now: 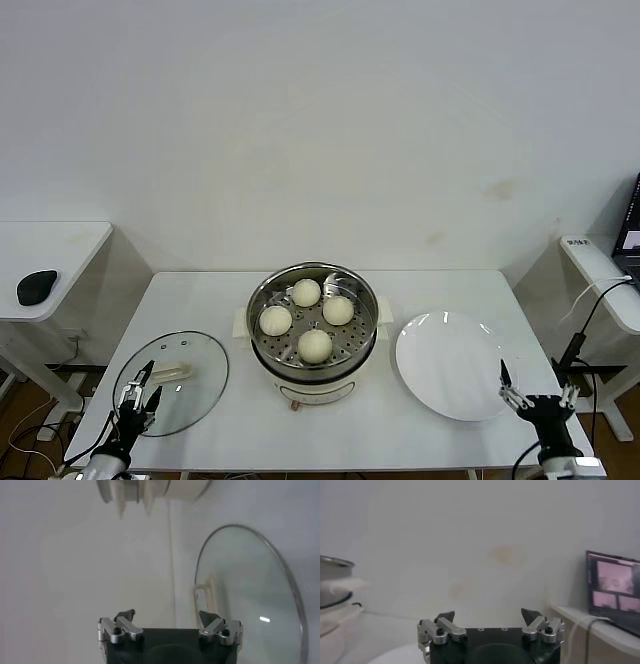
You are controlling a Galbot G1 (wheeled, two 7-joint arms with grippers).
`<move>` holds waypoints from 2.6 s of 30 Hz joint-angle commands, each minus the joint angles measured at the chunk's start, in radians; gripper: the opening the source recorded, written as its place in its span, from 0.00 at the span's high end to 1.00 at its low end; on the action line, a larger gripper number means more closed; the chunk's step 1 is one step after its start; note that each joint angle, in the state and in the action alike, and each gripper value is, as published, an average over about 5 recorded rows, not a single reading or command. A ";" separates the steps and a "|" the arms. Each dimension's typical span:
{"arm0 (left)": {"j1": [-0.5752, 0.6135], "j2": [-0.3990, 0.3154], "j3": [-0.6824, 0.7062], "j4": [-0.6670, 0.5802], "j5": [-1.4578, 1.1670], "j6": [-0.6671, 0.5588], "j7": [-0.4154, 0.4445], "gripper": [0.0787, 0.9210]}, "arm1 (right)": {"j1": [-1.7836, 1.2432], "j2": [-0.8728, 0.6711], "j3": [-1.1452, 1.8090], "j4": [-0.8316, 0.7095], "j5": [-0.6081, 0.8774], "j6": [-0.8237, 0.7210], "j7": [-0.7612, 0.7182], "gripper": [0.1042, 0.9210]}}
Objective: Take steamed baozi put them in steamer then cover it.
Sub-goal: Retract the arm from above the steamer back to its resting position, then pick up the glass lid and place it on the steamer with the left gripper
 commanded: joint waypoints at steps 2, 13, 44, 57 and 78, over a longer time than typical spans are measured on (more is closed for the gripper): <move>-0.216 0.035 0.076 0.202 0.046 0.001 -0.005 0.12 | -0.061 0.054 0.051 0.006 -0.029 0.013 0.004 0.12; -0.298 0.060 0.094 0.319 0.000 -0.002 -0.003 0.12 | -0.061 0.085 0.045 -0.006 -0.066 0.018 -0.001 0.12; -0.330 0.020 0.099 0.375 -0.055 -0.018 -0.022 0.75 | -0.039 0.074 0.018 -0.057 -0.087 0.019 -0.006 0.12; -0.269 -0.003 0.054 0.261 -0.067 -0.025 -0.130 0.92 | -0.026 0.048 0.007 -0.072 -0.073 0.012 -0.010 0.12; 0.078 0.105 -0.190 -0.321 -0.304 0.197 0.146 0.92 | -0.025 0.029 -0.026 -0.065 -0.145 0.043 -0.019 0.12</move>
